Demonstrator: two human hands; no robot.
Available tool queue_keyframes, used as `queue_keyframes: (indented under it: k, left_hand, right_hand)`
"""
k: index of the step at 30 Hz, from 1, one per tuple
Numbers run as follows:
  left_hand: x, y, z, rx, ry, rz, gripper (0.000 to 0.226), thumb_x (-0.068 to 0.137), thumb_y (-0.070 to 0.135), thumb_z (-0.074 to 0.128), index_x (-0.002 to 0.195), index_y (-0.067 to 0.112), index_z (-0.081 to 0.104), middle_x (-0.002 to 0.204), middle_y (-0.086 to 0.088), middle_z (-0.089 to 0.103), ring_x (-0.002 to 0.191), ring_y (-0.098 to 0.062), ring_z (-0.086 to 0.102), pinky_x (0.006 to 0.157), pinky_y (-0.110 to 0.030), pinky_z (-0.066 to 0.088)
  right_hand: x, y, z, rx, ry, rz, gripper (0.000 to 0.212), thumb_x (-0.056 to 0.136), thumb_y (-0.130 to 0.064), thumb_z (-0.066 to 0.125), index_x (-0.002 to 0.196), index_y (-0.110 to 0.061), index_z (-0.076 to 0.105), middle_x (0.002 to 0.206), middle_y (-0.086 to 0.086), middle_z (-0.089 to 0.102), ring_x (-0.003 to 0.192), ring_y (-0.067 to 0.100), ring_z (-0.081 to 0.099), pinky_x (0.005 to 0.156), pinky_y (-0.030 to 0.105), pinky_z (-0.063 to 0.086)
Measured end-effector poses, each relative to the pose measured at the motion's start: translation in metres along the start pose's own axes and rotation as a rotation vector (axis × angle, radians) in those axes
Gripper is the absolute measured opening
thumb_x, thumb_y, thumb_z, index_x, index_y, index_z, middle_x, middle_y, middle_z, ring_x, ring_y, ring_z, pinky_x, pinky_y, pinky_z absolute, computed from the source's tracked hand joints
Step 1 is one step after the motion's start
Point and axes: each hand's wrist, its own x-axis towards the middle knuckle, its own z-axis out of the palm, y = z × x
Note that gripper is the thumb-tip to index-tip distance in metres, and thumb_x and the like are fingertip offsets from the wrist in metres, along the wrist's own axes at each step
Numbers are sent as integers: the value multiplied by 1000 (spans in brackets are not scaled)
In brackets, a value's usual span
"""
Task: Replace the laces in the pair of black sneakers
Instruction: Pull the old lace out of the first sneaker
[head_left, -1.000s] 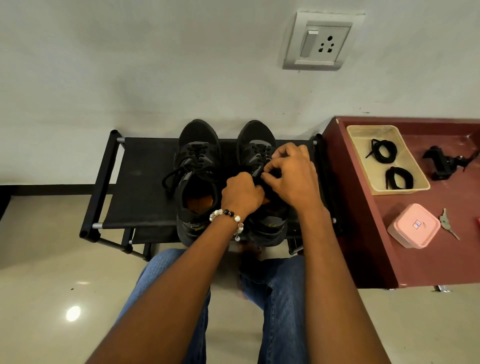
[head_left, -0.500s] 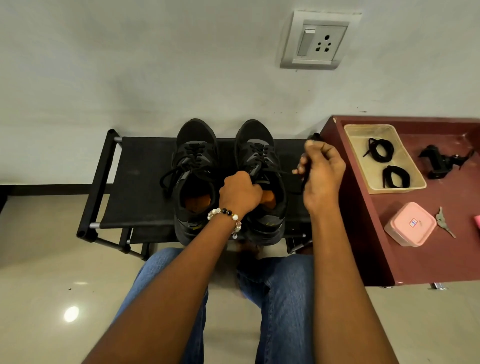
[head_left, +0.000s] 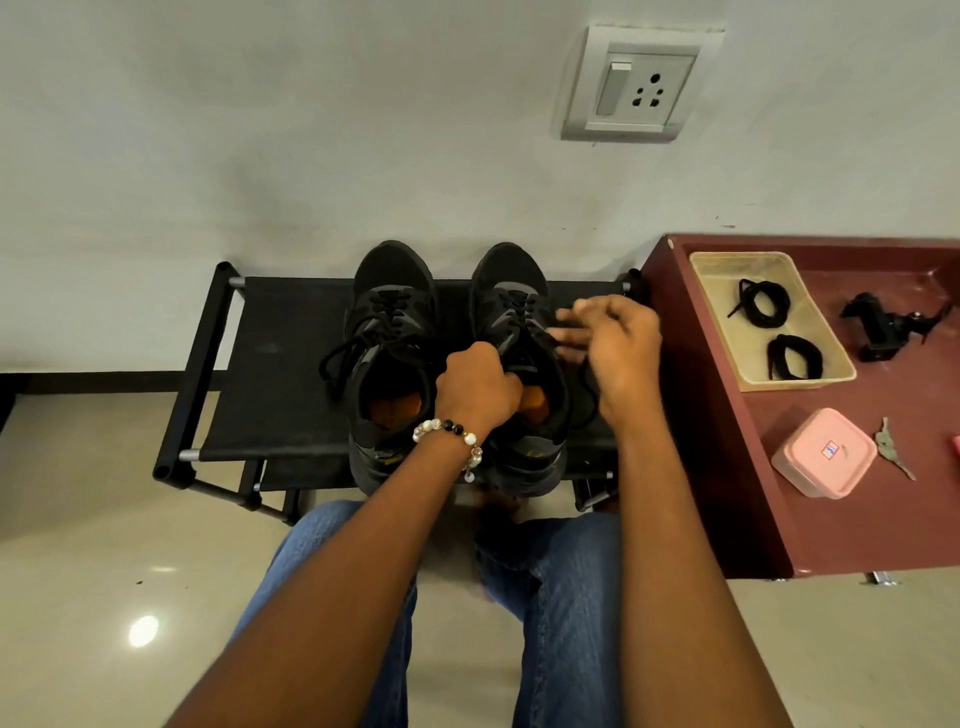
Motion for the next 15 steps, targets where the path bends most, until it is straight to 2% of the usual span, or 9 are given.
queue_keyframes:
  k: [1, 2, 4, 6, 7, 9, 11, 13, 15]
  left_hand:
    - [0, 0, 0, 1, -1, -1, 29, 92, 22, 56, 69, 17, 41, 78, -4, 50, 65, -21, 50, 51, -27, 36]
    - [0, 0, 0, 6, -1, -2, 29, 92, 23, 56, 68, 16, 41, 77, -3, 50, 65, -21, 50, 50, -26, 36]
    - [-1, 0, -2, 28, 3, 6, 31, 93, 23, 56, 67, 15, 41, 74, -2, 48, 61, -18, 48, 47, -25, 32]
    - [-4, 1, -4, 64, 31, 28, 34, 94, 27, 55, 67, 16, 39, 74, -2, 47, 65, -22, 50, 47, -26, 32]
    - [-6, 2, -4, 90, 68, 46, 36, 95, 30, 55, 67, 16, 39, 75, -3, 47, 69, -24, 52, 49, -27, 33]
    - [-12, 5, -6, 173, 192, 98, 36, 96, 36, 53, 71, 12, 42, 78, -3, 46, 73, -26, 53, 53, -30, 35]
    - [-17, 9, -9, 261, 346, 164, 31, 97, 41, 51, 86, 11, 54, 84, -4, 51, 76, -26, 53, 58, -31, 37]
    - [-15, 13, -12, 270, 463, 249, 29, 97, 41, 50, 102, 15, 63, 96, -5, 60, 87, -25, 59, 62, -29, 37]
    - [-6, 13, -11, 164, 470, 348, 27, 97, 36, 53, 115, 20, 65, 108, -4, 60, 99, -22, 58, 69, -24, 38]
  right_hand:
    - [0, -1, -5, 152, 64, 90, 14, 95, -13, 56, 84, -13, 63, 90, 11, 72, 84, 30, 72, 75, 45, 59]
    - [1, 1, -9, 165, 120, 128, 13, 96, -15, 56, 85, -13, 63, 91, 11, 71, 85, 31, 72, 74, 44, 59]
    - [5, 10, -15, -126, 178, 121, 13, 93, -26, 63, 90, -14, 68, 92, 6, 71, 91, 25, 69, 83, 42, 57]
    - [5, 15, -17, -413, 177, 71, 31, 89, -35, 68, 108, -11, 69, 106, 5, 70, 105, 22, 63, 95, 42, 50]
    - [5, 13, -18, -465, 164, 31, 38, 87, -37, 70, 114, -10, 67, 113, 6, 68, 111, 22, 61, 98, 42, 48]
    - [6, 6, -20, -457, 69, -67, 37, 84, -34, 75, 112, -11, 68, 108, 3, 69, 103, 17, 63, 91, 26, 51]
    - [3, -1, -19, -431, -115, -108, 27, 79, -29, 80, 97, -12, 70, 85, -1, 68, 79, 8, 63, 70, 10, 49]
    - [0, -2, -14, -577, -269, -112, 28, 74, -30, 84, 90, -15, 67, 79, -2, 66, 71, 9, 60, 68, 16, 52]
    - [-2, 2, -6, -851, -294, -134, 36, 75, -38, 81, 96, -18, 61, 90, 2, 65, 83, 20, 63, 77, 36, 55]
